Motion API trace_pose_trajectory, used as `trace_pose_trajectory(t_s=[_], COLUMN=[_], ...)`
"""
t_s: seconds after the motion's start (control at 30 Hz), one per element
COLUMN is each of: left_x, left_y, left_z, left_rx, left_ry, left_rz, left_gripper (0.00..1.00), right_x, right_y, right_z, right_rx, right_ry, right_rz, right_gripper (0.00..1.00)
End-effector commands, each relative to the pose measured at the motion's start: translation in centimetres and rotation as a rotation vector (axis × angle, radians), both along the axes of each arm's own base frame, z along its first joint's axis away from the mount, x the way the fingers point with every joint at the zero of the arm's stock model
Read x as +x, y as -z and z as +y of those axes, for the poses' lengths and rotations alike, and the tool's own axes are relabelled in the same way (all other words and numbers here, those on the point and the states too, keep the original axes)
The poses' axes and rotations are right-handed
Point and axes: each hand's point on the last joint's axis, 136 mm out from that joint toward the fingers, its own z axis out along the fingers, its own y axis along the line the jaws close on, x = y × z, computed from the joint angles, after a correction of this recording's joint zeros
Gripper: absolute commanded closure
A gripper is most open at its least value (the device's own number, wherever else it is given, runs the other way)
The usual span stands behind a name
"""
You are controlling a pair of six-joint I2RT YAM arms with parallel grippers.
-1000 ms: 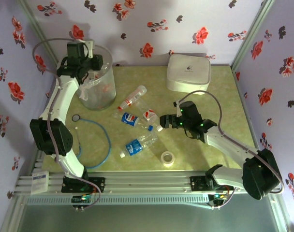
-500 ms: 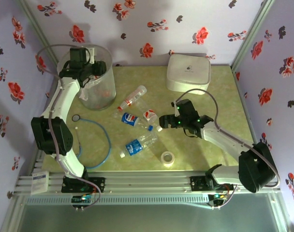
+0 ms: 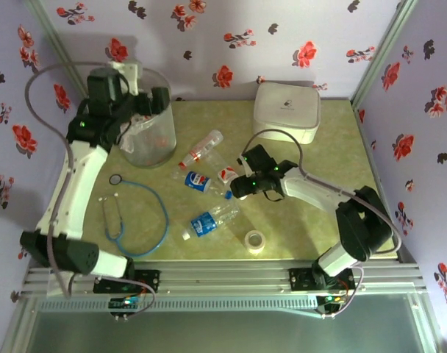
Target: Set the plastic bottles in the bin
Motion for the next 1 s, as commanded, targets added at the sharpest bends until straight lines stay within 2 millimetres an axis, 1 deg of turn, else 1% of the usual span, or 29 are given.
trace_pose_trajectory(t_s=[0.0, 0.1, 0.2, 0.23, 0.27, 0.37, 0.4, 0.43, 0.47, 0.57, 0.63, 0.73, 0.87, 0.97], left_x=[-3.4, -6.4, -8.4, -9.0, -9.5, -12.2, -13.1, -14.1, -15.1, -17.8, -19.4, -20.8, -21.3, -21.7], left_y=[4.4, 7.8, 11.5, 12.6, 13.6, 16.5, 17.5, 18.9, 20.4, 24.0, 25.7, 27.9, 31.4, 33.1], left_z=[-2.1, -3.9, -4.8, -5.0, -5.4, -7.8, -8.4, -9.0, -9.3, -9.8, -10.5, -11.6, -12.6, -13.3], left_rx=[-0.024, -0.074, -0.156, -0.166, -0.159, -0.034, 0.026, 0.102, 0.169, 0.304, 0.344, 0.392, 0.485, 0.534], left_ry=[0.014, 0.035, 0.025, 0.028, 0.041, 0.183, 0.231, 0.277, 0.314, 0.395, 0.458, 0.511, 0.545, 0.582], left_rz=[0.119, 0.194, 0.277, 0.296, 0.309, 0.369, 0.394, 0.430, 0.471, 0.593, 0.651, 0.719, 0.771, 0.802], left_gripper=[0.04, 0.03, 0.03, 0.03, 0.03, 0.02, 0.01, 0.00, 0.00, 0.00, 0.00, 0.00, 0.00, 0.00], right_x=[-0.3, -1.4, -3.1, -3.7, -3.8, -2.4, -1.8, -0.8, 0.0, 1.4, 1.5, 1.0, -0.2, -0.6], right_y=[-0.6, -1.1, -1.7, -2.0, -2.2, -3.4, -3.8, -4.4, -4.9, -5.5, -5.8, -5.8, -5.4, -5.5], right_z=[0.8, 0.9, 0.7, 0.6, 0.3, -1.6, -2.3, -3.3, -4.3, -7.3, -8.8, -9.3, -9.3, -9.8], right_rx=[-0.023, -0.043, -0.050, -0.051, -0.061, -0.132, -0.141, -0.136, -0.108, 0.000, 0.052, 0.127, 0.208, 0.255], right_ry=[-0.062, -0.150, -0.281, -0.318, -0.324, -0.210, -0.159, -0.070, 0.011, 0.220, 0.306, 0.367, 0.460, 0.516], right_rz=[0.015, -0.003, -0.045, -0.057, -0.064, -0.087, -0.101, -0.122, -0.128, -0.104, -0.092, -0.048, 0.026, 0.028], right_gripper=[0.26, 0.26, 0.24, 0.24, 0.24, 0.25, 0.25, 0.26, 0.27, 0.27, 0.27, 0.25, 0.21, 0.20])
